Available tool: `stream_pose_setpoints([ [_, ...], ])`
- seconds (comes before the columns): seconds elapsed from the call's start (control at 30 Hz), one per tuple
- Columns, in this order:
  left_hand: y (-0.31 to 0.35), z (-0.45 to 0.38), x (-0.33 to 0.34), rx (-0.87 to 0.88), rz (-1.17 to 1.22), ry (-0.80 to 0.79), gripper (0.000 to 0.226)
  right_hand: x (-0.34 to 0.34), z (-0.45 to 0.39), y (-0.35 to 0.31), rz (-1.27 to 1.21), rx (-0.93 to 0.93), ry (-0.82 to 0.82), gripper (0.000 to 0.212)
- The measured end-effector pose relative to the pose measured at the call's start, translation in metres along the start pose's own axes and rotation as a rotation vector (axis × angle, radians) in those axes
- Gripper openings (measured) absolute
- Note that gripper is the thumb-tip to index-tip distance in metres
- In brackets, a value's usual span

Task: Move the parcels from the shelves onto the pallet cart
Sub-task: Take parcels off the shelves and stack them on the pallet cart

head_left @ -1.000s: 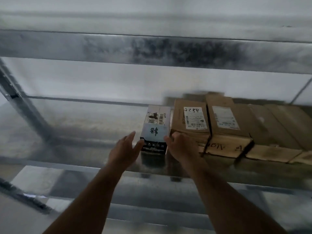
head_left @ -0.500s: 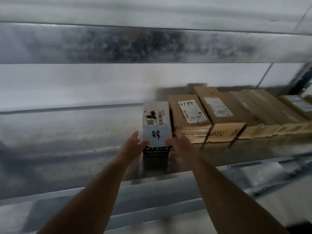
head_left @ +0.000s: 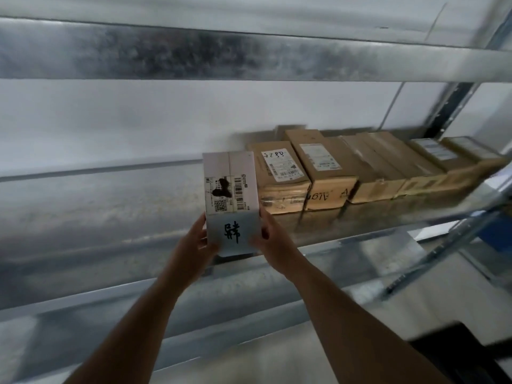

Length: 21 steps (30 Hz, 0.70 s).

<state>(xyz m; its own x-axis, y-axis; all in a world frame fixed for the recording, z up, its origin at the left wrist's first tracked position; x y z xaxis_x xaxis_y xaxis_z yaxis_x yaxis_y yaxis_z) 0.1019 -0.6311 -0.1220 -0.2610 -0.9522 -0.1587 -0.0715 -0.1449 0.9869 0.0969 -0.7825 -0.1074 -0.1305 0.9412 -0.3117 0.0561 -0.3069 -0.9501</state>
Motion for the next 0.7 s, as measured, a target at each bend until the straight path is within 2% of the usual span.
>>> stream_pose_setpoints([
  [0.1,0.012,0.029,0.012,0.069,-0.038,0.044,0.063,-0.008,0.028,-0.005,0.046,-0.048,0.018,0.048],
  [0.17,0.021,0.047,0.026,0.093,-0.037,0.052,0.062,-0.018,0.049,-0.005,0.101,-0.061,0.050,0.050],
  [0.5,0.075,0.096,0.123,0.224,-0.124,-0.087,0.068,-0.095,0.158,-0.004,0.059,-0.104,0.167,0.057],
  [0.7,0.101,0.112,0.191,0.270,-0.100,-0.153,0.069,-0.150,0.223,-0.004,0.044,-0.119,0.282,0.052],
])
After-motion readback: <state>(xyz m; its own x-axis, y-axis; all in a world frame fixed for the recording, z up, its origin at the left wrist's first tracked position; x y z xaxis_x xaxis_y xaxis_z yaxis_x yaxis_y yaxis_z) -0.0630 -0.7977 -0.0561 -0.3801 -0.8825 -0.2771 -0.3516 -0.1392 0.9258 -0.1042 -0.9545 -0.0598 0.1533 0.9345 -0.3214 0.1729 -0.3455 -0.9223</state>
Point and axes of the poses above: each hand's wrist, its own z-axis away from the middle knuckle, its own x-axis out of the palm, y = z × x, the point moved 8 cm from there along -z, towards the middle knuckle, and after that the axes turned 7 degrees about z, right-handed, at the moved point
